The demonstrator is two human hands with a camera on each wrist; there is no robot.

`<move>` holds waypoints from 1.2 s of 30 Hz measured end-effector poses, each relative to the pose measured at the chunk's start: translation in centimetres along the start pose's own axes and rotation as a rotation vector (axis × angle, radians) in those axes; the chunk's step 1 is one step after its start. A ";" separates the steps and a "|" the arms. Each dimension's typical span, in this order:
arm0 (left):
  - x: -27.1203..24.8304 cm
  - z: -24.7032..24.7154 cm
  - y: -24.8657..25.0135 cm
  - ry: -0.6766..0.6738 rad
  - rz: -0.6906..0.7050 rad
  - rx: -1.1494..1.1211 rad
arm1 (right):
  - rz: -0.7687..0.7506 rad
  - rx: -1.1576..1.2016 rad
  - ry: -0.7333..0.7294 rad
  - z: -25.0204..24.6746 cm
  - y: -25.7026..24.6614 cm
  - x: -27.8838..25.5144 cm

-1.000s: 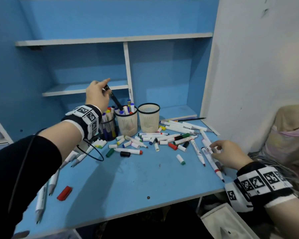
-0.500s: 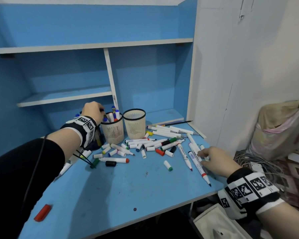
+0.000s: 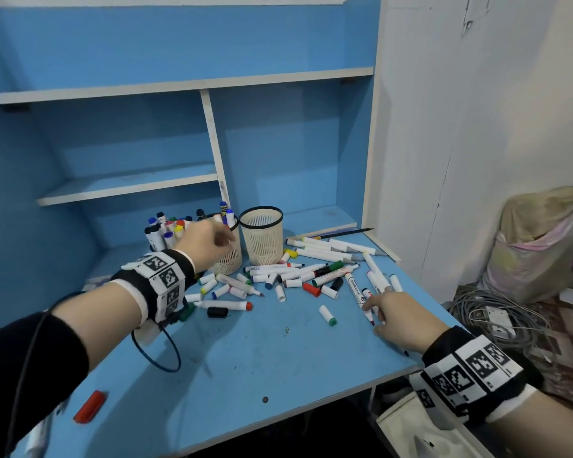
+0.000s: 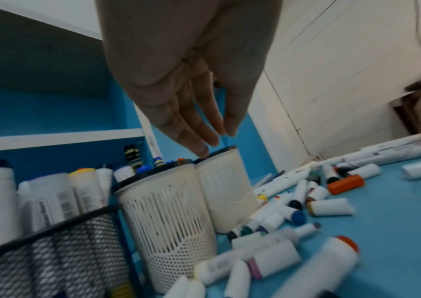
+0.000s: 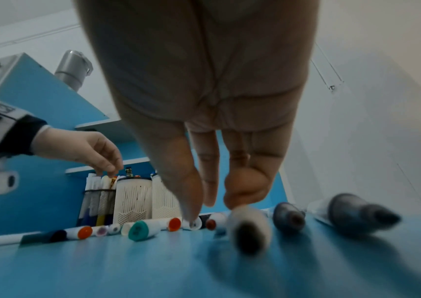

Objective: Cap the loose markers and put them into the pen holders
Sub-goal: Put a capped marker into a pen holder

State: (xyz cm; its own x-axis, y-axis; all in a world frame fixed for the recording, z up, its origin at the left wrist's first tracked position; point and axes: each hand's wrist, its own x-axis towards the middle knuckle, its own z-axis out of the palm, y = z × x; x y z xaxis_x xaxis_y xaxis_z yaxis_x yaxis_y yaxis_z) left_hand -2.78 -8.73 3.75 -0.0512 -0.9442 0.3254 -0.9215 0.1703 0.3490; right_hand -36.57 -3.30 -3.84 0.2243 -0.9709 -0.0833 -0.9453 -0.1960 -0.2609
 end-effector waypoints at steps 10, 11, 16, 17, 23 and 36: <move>-2.6 2.3 -1.7 -0.643 -0.033 0.376 | 0.131 0.044 0.114 -0.2 -0.9 -1.4; -2.6 2.5 -1.8 -0.660 -0.045 0.390 | 0.140 0.039 0.114 -0.2 -1.0 -1.5; -2.5 2.6 -1.8 -0.645 -0.082 0.410 | 0.194 0.083 0.106 -0.1 -1.6 -1.6; -2.5 2.5 -1.8 -0.638 -0.083 0.419 | 0.208 0.094 0.096 -0.1 -1.8 -1.6; -3.2 1.5 -3.9 -0.582 -0.139 0.403 | 0.328 0.514 0.130 -0.4 -0.5 -0.8; -11.0 -3.7 -6.9 -0.926 -0.392 0.549 | 0.114 1.576 0.136 2.9 -6.3 -0.2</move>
State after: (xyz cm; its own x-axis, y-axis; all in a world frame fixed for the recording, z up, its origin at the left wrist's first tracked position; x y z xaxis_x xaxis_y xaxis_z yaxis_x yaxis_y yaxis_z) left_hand 5.57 1.58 1.04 0.2223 -0.7892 -0.5724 -0.9687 -0.1124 -0.2212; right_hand -29.90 -1.49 -5.00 0.0685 -0.9915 -0.1106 0.2471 0.1242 -0.9610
